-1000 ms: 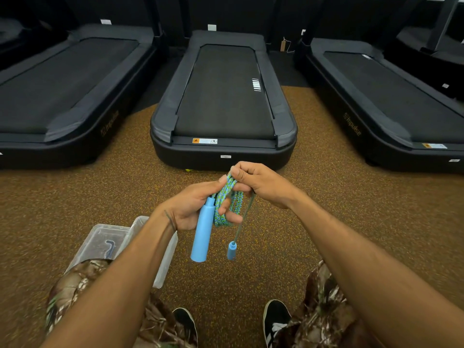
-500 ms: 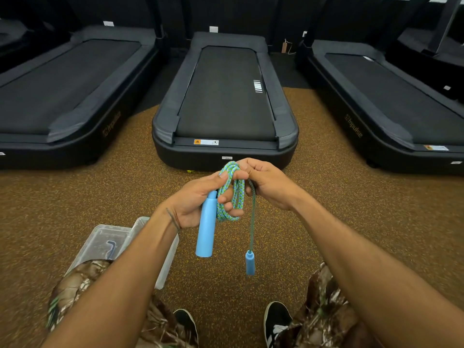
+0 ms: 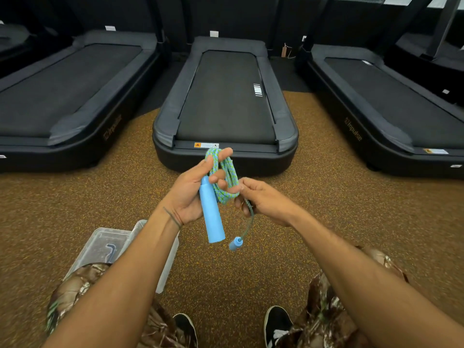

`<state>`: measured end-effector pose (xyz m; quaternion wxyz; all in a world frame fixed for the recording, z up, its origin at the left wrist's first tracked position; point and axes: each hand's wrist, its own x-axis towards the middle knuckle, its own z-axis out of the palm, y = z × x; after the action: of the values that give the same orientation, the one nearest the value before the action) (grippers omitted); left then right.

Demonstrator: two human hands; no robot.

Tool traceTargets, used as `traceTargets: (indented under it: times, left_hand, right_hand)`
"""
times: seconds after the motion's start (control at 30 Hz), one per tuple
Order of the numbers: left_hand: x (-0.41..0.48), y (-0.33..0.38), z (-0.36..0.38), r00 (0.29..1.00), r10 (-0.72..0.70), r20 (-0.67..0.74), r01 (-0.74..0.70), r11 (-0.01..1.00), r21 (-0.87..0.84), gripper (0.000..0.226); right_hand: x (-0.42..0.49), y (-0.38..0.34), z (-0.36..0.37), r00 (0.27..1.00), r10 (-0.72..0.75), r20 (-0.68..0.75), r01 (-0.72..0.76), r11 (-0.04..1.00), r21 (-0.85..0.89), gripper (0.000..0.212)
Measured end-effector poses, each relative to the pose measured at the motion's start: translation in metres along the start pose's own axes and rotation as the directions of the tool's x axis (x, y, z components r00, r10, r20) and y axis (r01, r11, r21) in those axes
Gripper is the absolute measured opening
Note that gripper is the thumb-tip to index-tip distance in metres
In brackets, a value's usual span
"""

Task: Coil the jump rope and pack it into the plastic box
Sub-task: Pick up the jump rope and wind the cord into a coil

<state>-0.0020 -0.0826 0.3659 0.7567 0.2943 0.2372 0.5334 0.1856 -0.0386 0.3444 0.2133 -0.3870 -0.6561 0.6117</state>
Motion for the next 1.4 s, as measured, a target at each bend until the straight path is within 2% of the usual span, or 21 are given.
traceTargets:
  times: [0.13,0.33,0.5,0.6,0.7,0.77,0.9,1.0,1.07,1.17,1.27,1.33,1.4]
  left_hand:
    - [0.003,0.003,-0.002,0.992,0.056,-0.111,-0.05,0.997,0.051,0.044]
    - [0.007,-0.002,0.0,0.962,0.138,-0.237,-0.099,0.981,0.169,0.043]
    - [0.01,0.004,0.004,0.95,0.132,-0.283,-0.057,0.965,0.257,0.037]
    - [0.011,0.001,0.005,0.948,0.121,-0.295,-0.014,0.939,0.343,0.034]
    - [0.012,-0.004,-0.001,0.935,0.135,-0.329,0.031,0.891,0.453,0.038]
    - [0.011,-0.007,-0.005,0.93,0.119,-0.348,0.055,0.891,0.45,0.038]
    - [0.006,-0.01,-0.004,0.938,0.068,-0.339,0.088,0.901,0.424,0.031]
    - [0.004,-0.01,0.001,0.947,0.02,-0.321,0.115,0.91,0.397,0.034]
    - [0.002,-0.01,0.004,0.952,-0.034,-0.304,0.145,0.925,0.351,0.034]
    - [0.0,-0.012,0.006,0.946,-0.102,-0.309,0.215,0.908,0.359,0.05]
    - [0.0,-0.014,0.007,0.95,-0.178,-0.257,0.263,0.898,0.352,0.06]
    - [0.0,-0.012,0.008,0.951,-0.231,-0.206,0.292,0.887,0.357,0.056]
    - [-0.001,-0.011,0.006,0.954,-0.26,-0.15,0.298,0.876,0.379,0.053]
  right_hand:
    - [-0.003,0.002,0.002,0.999,0.021,0.05,-0.013,0.989,-0.147,0.028]
    - [-0.005,-0.009,0.004,0.995,-0.001,0.096,0.021,0.978,-0.209,0.023]
    - [-0.009,-0.021,0.002,0.987,0.04,0.153,0.015,0.94,-0.341,0.027]
    - [-0.008,-0.03,0.001,0.985,-0.006,0.171,0.083,0.89,-0.448,0.021]
    - [-0.004,-0.039,0.001,0.986,-0.075,0.15,0.136,0.878,-0.458,0.018]
    - [-0.002,-0.046,0.002,0.986,-0.113,0.125,0.16,0.859,-0.487,0.011]
    - [0.005,-0.05,0.002,0.976,-0.192,0.1,0.214,0.795,-0.567,0.018]
    - [0.006,-0.052,-0.002,0.974,-0.216,0.075,0.224,0.835,-0.502,0.014]
    - [0.006,-0.053,-0.003,0.954,-0.298,0.045,0.28,0.822,-0.495,0.014]
    - [0.008,-0.053,-0.006,0.932,-0.362,-0.008,0.321,0.835,-0.447,0.018]
    - [0.012,-0.049,-0.01,0.929,-0.363,-0.077,0.291,0.842,-0.453,0.027]
    - [0.014,-0.047,-0.014,0.934,-0.341,-0.104,0.259,0.849,-0.46,0.036]
    - [0.014,-0.046,-0.016,0.946,-0.313,-0.087,0.234,0.842,-0.486,0.036]
